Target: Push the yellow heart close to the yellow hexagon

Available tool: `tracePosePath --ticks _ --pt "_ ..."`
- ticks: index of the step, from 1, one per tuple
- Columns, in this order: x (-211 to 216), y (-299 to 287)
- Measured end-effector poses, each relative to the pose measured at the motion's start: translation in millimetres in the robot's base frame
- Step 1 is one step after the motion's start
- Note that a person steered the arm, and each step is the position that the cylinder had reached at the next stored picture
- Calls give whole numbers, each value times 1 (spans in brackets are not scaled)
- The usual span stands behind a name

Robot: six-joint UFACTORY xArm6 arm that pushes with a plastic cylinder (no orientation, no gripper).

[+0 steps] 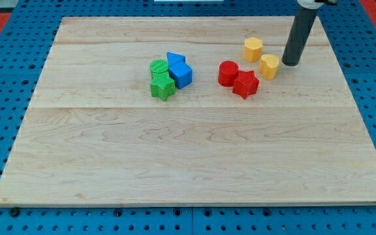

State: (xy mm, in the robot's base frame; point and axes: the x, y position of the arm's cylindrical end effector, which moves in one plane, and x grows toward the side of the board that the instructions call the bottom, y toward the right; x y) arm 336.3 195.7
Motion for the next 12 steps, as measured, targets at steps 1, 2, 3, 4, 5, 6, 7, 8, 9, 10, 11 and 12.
tracePosePath --ticks 1,2,3,4,5,6,7,8,9,10,11,12 --pt "13 -1" --pt "41 -16" --pt "43 -29" --pt "25 -29" --pt "25 -3" --pt "24 14" --pt "17 14" --pt "-7 12" --pt "-12 12" --pt "-16 11" --pt "-19 10" --pt "-19 10"
